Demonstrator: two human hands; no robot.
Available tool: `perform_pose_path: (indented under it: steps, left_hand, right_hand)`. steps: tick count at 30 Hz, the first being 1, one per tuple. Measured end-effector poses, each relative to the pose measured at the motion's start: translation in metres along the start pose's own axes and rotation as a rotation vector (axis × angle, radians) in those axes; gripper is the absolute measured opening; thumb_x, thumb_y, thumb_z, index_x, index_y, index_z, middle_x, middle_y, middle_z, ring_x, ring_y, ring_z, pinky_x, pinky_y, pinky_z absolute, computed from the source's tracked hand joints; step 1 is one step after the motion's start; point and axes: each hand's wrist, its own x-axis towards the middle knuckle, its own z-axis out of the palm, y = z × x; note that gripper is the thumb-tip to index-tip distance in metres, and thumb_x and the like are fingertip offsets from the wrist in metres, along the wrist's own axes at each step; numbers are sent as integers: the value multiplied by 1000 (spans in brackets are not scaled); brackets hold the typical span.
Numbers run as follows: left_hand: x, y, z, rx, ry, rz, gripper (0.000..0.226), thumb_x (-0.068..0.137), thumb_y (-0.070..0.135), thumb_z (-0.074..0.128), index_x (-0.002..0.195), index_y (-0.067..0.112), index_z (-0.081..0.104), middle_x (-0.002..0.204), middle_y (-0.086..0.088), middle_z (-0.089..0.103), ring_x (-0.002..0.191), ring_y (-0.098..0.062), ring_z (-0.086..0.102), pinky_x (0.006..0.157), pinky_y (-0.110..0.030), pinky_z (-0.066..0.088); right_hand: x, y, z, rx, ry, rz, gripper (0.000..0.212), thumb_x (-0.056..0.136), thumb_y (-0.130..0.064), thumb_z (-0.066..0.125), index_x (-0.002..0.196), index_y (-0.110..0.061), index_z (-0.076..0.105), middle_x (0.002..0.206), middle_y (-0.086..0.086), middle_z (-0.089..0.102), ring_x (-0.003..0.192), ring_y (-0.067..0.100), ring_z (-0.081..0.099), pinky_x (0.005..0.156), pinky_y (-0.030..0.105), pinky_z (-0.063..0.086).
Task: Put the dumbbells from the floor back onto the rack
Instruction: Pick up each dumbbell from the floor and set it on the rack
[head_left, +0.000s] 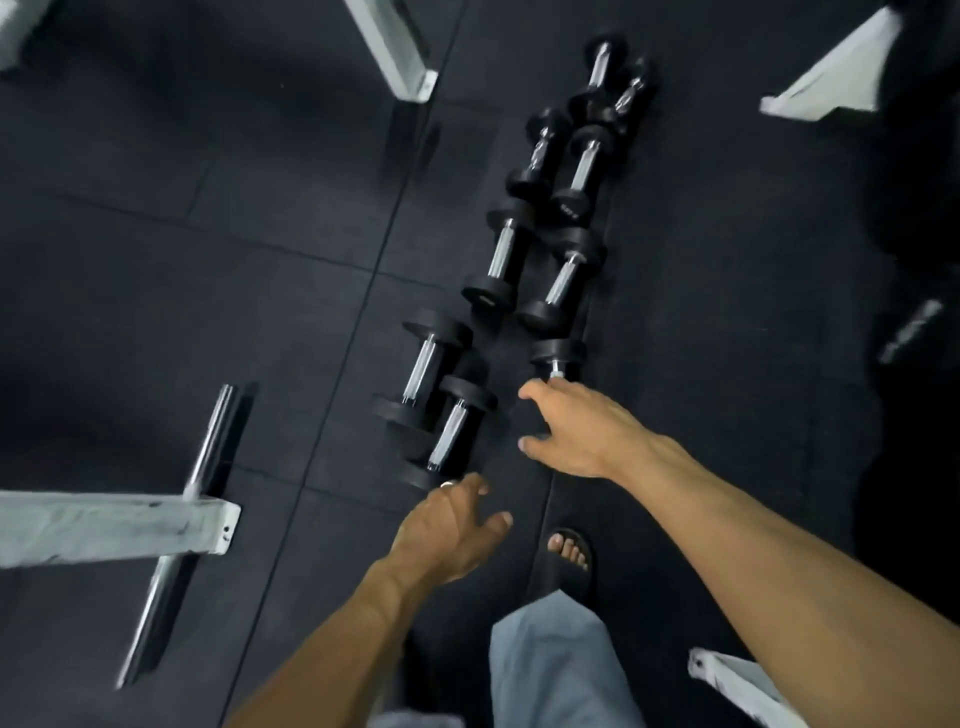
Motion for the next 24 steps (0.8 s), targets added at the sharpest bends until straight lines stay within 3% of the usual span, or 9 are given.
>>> perform_pose_path:
  steps: [6,10,16,20,24]
  left_hand:
    - [125,-99,26,-70,10,-27,52,89,49,58,130,19,49,118,-2,60,111,-22,57,92,-33,45]
    - [195,-168,55,-21,74,-52,50,84,52,60,122,21,52,114,-5,59,111,-25,56,93,-38,46]
    - [264,-209,94,-43,96,-21,57,83,52,62,130,22,49,118,-5,59,112,-26,56,92,-37,45]
    - [295,-216,99,-79,77,-57,68,72,54,72,134,33,51,122,-1,66,112,-25,61,90,-34,49]
    - [314,-220,98,-60,2,-92,81,65,55,78,138,35,48,131,0,62,119,-24,57,98,-35,47]
  right_hand:
    - [138,23,83,-31,-28,-22,64,89,-41,63,143,-20,36,131,6,51,120,28,52,96,40,46]
    - [207,40,146,-8,33,22,71,87,-42,67,146,-22,33,136,5,47,123,26,50,98,44,46]
    - [270,58,214,117,151,56,82,79,-47,75,145,-29,29,133,5,49,123,26,49,100,44,45]
    - [289,65,238,337,278,46,69,71,-36,85,127,-35,45,112,-2,58,103,18,58,92,39,51]
    - [300,68,250,429,395,44,52,74,-30,84,115,-32,51,105,-1,60,96,17,59,86,36,52]
